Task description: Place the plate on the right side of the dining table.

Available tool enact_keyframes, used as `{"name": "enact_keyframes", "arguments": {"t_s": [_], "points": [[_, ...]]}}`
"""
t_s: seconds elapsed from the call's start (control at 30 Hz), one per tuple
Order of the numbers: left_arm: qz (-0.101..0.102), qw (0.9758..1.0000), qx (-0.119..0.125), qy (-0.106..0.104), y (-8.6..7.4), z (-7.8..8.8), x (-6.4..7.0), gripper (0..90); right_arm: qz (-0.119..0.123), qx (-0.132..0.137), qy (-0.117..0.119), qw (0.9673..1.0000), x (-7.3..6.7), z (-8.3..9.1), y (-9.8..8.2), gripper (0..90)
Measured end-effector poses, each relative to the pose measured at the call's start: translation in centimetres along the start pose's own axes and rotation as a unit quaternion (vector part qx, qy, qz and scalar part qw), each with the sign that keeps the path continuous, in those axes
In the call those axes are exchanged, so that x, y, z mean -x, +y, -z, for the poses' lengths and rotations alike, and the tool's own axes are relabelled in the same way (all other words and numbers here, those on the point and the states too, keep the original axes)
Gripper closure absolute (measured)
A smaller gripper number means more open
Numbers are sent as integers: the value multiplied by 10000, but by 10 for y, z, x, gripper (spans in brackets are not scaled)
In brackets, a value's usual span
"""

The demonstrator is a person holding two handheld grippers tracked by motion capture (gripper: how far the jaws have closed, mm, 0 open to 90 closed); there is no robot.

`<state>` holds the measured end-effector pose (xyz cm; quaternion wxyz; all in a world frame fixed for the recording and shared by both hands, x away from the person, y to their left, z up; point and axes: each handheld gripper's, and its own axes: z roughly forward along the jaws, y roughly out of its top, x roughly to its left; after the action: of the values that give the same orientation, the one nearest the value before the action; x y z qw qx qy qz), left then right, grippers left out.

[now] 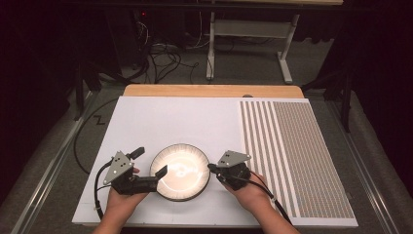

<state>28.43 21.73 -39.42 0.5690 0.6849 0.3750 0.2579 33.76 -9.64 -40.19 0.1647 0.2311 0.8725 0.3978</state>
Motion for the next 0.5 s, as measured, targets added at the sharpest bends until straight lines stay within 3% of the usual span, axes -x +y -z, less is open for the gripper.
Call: {"name": "enact_keyframes", "arguments": {"t_s": [0.5], "points": [[7,10000,27,3,0,0,0,12,45,-38,-34,10000,-1,-1,1,900]]}}
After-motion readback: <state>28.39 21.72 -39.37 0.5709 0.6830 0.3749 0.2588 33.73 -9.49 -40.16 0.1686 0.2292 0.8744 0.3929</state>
